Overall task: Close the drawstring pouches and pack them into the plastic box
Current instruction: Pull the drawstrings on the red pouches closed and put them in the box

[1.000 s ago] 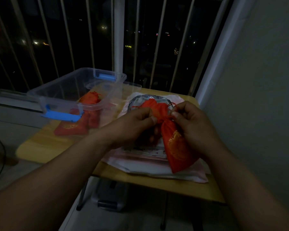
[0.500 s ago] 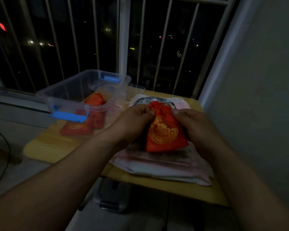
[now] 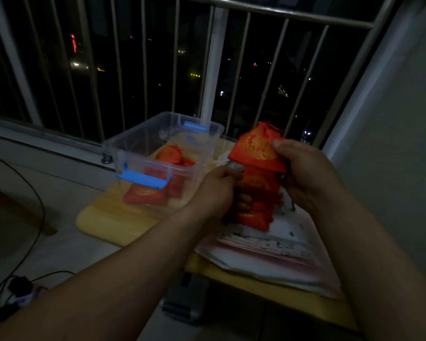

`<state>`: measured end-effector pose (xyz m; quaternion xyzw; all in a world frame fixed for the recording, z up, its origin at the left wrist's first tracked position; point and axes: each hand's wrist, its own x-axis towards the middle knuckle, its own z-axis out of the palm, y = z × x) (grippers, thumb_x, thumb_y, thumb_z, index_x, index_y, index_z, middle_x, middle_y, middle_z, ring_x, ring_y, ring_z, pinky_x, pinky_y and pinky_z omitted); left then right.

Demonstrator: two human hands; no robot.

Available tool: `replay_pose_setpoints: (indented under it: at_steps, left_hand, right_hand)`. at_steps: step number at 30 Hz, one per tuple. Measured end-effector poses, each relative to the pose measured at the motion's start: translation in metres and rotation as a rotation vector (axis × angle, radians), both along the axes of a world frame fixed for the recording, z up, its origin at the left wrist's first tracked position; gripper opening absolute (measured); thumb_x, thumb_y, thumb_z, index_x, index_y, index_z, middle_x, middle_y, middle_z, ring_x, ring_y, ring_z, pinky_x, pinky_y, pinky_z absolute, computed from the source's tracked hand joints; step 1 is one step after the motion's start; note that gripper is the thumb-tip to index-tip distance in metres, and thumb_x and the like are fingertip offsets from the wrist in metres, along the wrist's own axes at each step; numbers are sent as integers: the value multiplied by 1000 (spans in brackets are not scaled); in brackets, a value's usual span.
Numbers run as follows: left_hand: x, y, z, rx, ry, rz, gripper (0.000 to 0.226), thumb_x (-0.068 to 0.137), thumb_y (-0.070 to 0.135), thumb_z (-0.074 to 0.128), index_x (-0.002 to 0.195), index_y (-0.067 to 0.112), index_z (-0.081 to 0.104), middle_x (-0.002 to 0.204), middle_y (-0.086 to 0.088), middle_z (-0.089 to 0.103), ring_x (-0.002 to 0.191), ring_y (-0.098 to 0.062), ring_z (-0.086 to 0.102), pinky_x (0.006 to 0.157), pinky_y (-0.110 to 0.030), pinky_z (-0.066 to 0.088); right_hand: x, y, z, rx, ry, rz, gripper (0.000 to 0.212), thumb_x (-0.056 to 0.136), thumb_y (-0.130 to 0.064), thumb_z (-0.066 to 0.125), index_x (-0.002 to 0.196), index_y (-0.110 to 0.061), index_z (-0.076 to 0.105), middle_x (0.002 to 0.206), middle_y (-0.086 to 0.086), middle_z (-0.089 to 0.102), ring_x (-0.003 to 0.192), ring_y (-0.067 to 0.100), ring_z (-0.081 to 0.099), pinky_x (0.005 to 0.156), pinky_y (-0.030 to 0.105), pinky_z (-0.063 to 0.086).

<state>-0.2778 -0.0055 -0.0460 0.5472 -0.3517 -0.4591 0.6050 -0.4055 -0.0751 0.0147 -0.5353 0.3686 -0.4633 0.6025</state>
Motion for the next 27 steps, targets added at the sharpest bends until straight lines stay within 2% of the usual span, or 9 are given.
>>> replay_pose_setpoints:
  at_steps: [7,9,11,13,15,18,22,25,27]
  left_hand:
    - [9,-6,2,5,23,18,27,104,-1,33,122,-1,53,75,-16,61,52,-22,55,51,-29,49]
    - [10,-6,2,3,12,4,26,103,0,34,121,1,53,81,-24,64,55,-26,59,51,-29,50]
    - [12,-5,2,-2,-15,-16,24,103,4,37,120,4,54,93,-32,68,65,-31,65,54,-32,53]
    - [14,-3,3,-7,-76,-26,21,106,8,38,117,9,56,94,-24,71,72,-31,67,54,-32,56]
    - [15,-2,2,-32,-125,-24,21,106,8,37,112,12,57,89,-16,70,70,-23,67,56,-31,57]
    - [14,-6,-3,-59,-315,30,19,104,10,43,111,16,59,88,-9,70,72,-19,67,64,-37,57]
    - [17,-13,-9,-86,-765,162,15,100,19,54,110,23,64,101,4,66,85,-11,63,71,-26,50]
    - [14,-15,-9,-13,-880,152,20,95,32,58,114,31,64,117,1,65,103,-22,64,91,-45,54]
    - [13,-15,-9,59,-907,84,33,94,33,60,126,30,64,122,0,67,109,-24,64,98,-45,52]
  right_hand:
    - [88,-12,24,-24,22,92,13,101,-13,62,89,-10,66,54,-3,61,43,8,53,39,17,37]
    - [105,-9,27,-21,86,146,15,102,-19,62,92,-9,67,61,0,61,43,8,53,40,17,37]
    - [110,-4,26,-78,271,157,28,103,-32,61,97,-7,70,68,2,62,49,10,54,44,19,39]
    - [102,-4,21,-155,429,74,35,104,-39,58,98,-7,73,72,1,64,54,11,51,49,23,40]
    - [82,-8,11,-180,454,10,34,105,-38,57,97,-10,74,73,-1,65,53,12,52,51,24,42]
    - [43,-19,-10,-193,495,-56,28,104,-28,57,95,-9,75,74,4,67,54,15,56,51,25,43]
    - [-6,-29,-44,-147,546,-154,26,100,-20,60,77,-10,69,68,8,63,54,17,53,49,25,41]
    - [-31,-29,-63,-116,566,-166,25,99,-24,63,77,-14,71,68,6,68,51,12,56,51,25,40]
    - [-36,-28,-70,-109,575,-148,28,99,-34,64,81,-15,73,63,2,68,46,9,56,51,26,41]
